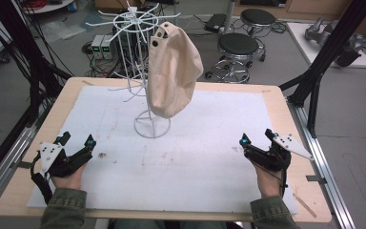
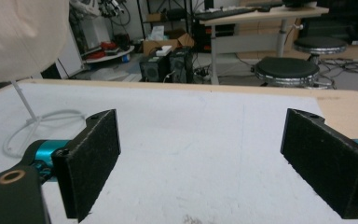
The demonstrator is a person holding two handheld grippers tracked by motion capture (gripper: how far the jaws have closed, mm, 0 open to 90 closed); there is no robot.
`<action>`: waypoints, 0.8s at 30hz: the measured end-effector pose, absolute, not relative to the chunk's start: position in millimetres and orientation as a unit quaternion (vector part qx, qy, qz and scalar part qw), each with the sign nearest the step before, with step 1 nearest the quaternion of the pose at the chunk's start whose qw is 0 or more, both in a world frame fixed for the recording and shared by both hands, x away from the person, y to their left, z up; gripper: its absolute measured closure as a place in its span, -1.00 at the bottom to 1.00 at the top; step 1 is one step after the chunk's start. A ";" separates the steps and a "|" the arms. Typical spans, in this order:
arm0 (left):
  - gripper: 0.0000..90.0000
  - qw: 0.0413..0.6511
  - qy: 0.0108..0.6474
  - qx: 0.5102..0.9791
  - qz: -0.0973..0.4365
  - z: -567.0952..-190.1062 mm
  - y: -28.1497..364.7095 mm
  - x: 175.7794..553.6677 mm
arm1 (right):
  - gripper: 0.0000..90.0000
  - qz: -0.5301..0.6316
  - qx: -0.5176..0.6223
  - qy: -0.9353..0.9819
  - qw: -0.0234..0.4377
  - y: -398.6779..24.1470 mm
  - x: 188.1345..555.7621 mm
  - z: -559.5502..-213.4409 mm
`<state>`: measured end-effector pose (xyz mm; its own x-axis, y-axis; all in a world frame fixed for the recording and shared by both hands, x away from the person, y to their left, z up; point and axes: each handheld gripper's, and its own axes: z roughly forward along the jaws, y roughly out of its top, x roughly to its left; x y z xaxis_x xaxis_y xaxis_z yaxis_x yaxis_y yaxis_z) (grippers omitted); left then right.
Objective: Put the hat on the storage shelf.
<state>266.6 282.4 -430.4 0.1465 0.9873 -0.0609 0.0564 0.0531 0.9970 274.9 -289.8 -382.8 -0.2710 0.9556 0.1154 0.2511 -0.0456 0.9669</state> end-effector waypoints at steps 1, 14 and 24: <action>-0.58 0.537 0.488 0.534 0.434 -430.4 282.6 266.5 | -0.76 0.518 0.503 0.604 0.338 -290.2 274.8 -385.1; -0.58 0.537 0.491 0.531 0.435 -430.8 284.2 266.7 | -0.76 0.517 0.527 0.576 0.351 -299.0 266.7 -410.5; -0.58 0.533 0.490 0.536 0.433 -432.6 283.3 266.6 | -0.76 0.507 0.512 0.579 0.382 -293.1 261.0 -413.0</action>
<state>266.6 283.3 -432.6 0.1446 0.9877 -0.0586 0.0640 0.0497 0.9967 261.0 -293.1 -413.0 -0.1835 0.9800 0.0767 0.2048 -0.0382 0.9781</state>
